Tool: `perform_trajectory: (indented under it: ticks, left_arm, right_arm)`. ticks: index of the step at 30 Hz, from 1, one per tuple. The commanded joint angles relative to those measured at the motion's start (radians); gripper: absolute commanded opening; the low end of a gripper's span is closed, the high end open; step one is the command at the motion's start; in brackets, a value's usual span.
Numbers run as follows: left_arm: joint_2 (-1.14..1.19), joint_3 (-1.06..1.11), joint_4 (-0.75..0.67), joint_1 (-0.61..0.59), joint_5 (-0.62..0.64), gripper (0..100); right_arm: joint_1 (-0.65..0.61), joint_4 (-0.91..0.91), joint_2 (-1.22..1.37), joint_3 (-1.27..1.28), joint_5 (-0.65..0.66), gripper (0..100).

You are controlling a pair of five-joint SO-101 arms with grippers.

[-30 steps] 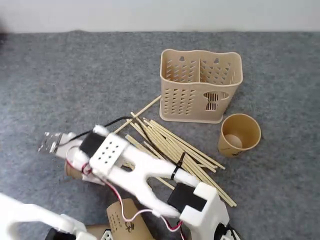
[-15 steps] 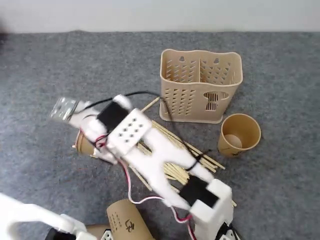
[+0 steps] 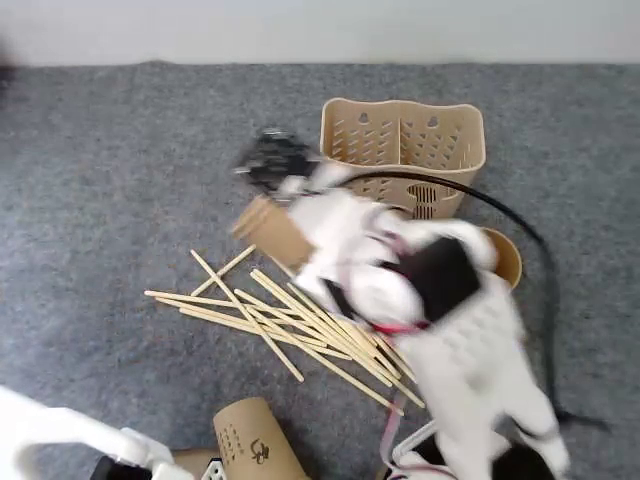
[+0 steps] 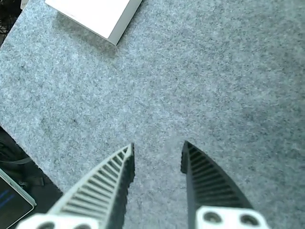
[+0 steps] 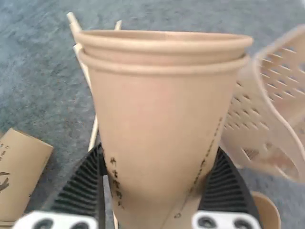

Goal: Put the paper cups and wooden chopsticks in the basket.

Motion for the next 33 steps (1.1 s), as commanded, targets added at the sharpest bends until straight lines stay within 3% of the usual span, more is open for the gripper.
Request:
perform_trajectory:
  ticks: [1,7,16,26,33]
  left_arm:
    - [-0.005,-0.007,-0.018,-0.005,0.005,16]
    - [-0.005,0.013,-0.018,-0.003,0.005,16]
    - [-0.006,0.022,-0.020,-0.003,0.005,16]
    - [-0.005,0.024,-0.020,0.011,0.005,16]
    - [-0.005,0.024,-0.020,0.011,0.005,16]
  right_arm:
    - [0.122,0.036,-0.173,0.048,0.011,8.4]
    - [0.366,-0.091,-0.380,0.218,0.009,8.0]
    - [0.645,-0.492,-0.780,0.735,0.009,8.3]
    - [0.722,-1.066,-1.201,1.482,0.002,8.3]
    - [0.731,-1.274,-1.285,1.755,-0.023,8.4]
